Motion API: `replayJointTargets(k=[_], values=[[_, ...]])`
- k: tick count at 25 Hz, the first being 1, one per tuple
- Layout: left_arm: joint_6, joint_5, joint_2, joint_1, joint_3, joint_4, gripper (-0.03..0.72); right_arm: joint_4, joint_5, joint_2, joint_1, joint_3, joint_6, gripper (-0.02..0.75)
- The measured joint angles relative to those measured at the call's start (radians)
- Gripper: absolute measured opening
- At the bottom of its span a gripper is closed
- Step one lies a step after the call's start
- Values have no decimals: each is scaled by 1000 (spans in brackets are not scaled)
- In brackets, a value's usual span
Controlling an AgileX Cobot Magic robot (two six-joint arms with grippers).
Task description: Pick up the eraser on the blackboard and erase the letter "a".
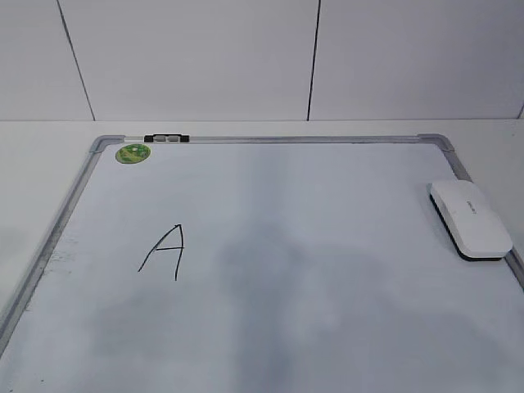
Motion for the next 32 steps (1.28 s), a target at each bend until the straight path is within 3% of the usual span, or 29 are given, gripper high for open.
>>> replayJointTargets(k=[8, 19, 24, 32], values=[[0, -88, -34, 0, 11, 59, 491, -4, -6, -27, 0, 137, -4, 593], [0, -116, -34, 0, 18, 98, 491, -4, -114, -27, 0, 177, -7, 592], [0, -118, -34, 0, 86, 100, 491, -6, -123, -27, 0, 178, -7, 593], [0, -142, -34, 0, 95, 113, 491, -6, -123, -27, 0, 178, -8, 592]])
